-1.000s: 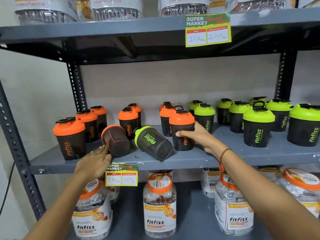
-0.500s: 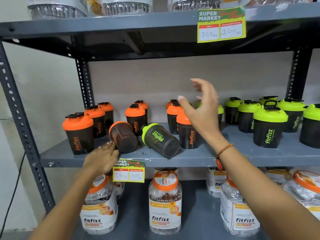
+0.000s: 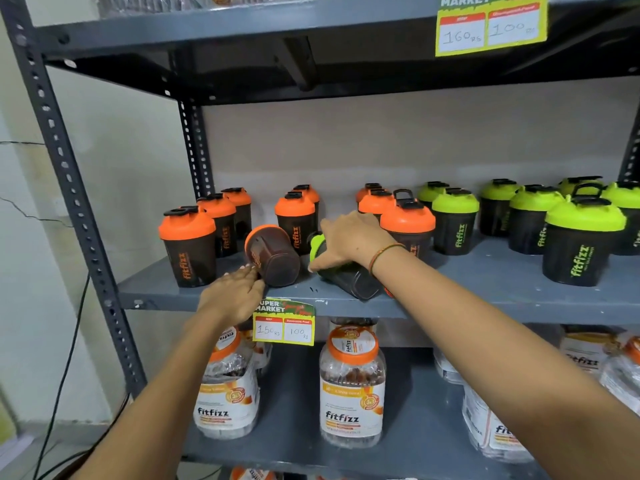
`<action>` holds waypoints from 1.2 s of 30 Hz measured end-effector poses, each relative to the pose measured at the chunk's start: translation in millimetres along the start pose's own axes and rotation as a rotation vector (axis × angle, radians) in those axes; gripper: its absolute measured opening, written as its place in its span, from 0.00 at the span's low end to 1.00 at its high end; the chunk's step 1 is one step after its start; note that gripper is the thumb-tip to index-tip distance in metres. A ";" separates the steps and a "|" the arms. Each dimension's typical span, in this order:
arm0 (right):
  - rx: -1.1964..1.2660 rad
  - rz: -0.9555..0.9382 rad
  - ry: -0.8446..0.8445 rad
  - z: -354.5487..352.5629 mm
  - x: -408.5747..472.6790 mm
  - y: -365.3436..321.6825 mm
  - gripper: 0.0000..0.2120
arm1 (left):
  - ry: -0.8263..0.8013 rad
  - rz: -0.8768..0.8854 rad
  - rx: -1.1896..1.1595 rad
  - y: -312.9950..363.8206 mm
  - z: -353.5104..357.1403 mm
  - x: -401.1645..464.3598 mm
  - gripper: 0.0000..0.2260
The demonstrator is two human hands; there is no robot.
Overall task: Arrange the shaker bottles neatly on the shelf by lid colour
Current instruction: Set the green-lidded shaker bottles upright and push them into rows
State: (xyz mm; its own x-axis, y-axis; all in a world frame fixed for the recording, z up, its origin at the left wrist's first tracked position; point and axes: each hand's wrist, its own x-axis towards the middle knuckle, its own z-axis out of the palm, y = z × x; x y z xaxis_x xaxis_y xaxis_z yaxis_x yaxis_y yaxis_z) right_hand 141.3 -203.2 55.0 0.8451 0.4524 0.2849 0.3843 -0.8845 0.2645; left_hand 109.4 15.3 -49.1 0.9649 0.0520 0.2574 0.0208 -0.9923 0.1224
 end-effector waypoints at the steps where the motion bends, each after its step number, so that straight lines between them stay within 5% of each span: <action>1: -0.013 -0.004 -0.007 0.4 0.5 0.1 0.38 | 0.002 0.000 0.000 0.0 0.2 0.2 0.25; 5: -0.013 -0.016 0.010 -1.8 -1.2 3.2 0.37 | -0.008 -0.006 0.006 -0.6 0.3 0.9 0.26; 11: 0.295 -0.012 0.268 -28.3 -25.1 32.1 0.36 | -0.030 0.012 0.056 -0.4 -0.7 -0.7 0.25; 20: 0.873 0.313 0.937 -51.9 -76.5 131.1 0.39 | -0.004 -0.014 0.026 -1.3 1.8 -0.1 0.25; 27: 0.840 0.556 0.894 10.6 -103.2 183.8 0.39 | -0.016 -0.003 0.045 -0.2 1.7 -0.1 0.25; 36: 0.747 0.604 0.723 80.6 -107.7 191.6 0.36 | 0.001 -0.003 0.028 -4.5 5.2 4.0 0.24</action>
State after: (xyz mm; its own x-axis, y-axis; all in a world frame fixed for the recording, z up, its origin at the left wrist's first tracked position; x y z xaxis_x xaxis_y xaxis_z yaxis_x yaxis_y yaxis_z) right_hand 153.9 -430.5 0.7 0.6509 -0.3104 0.6928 0.3203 -0.7152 -0.6213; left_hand 114.5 19.3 -53.6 0.9645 0.0553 0.2581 0.0313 -0.9949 0.0960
